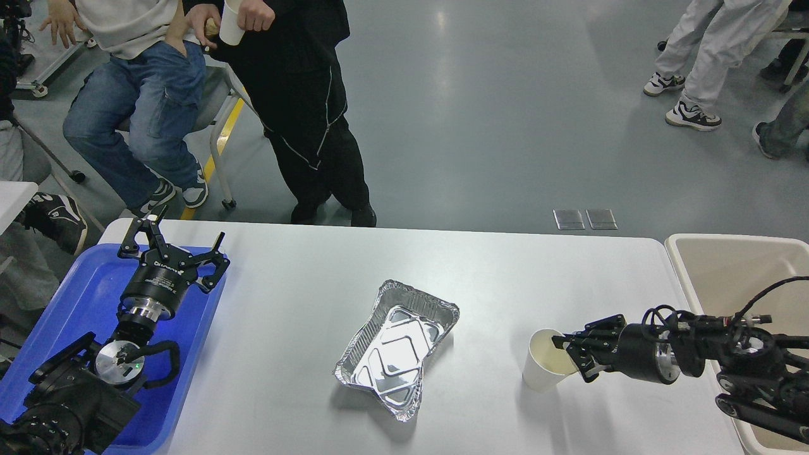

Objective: Tidy desktop
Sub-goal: 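Lower the right gripper around the white paper cup and close it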

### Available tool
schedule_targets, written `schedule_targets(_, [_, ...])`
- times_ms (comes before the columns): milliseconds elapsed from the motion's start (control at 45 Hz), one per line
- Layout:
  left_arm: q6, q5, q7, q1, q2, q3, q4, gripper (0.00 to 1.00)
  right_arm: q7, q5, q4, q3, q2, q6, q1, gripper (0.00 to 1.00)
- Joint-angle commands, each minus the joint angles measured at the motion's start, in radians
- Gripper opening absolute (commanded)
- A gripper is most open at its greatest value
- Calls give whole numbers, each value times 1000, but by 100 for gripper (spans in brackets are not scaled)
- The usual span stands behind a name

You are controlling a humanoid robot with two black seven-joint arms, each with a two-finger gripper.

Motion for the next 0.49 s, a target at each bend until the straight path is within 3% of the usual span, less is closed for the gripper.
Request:
schedule_targets(0, [0, 0, 0, 0, 0, 0, 0, 100, -2, 12, 2, -8, 1, 4, 16, 0])
schedule_targets(289, [0, 0, 0, 0, 0, 0, 0, 100, -2, 52, 25, -6, -19, 5, 68, 0])
schedule_targets(467, [0, 0, 0, 0, 0, 0, 0, 100, 0, 115, 98, -3, -72, 57, 135, 0])
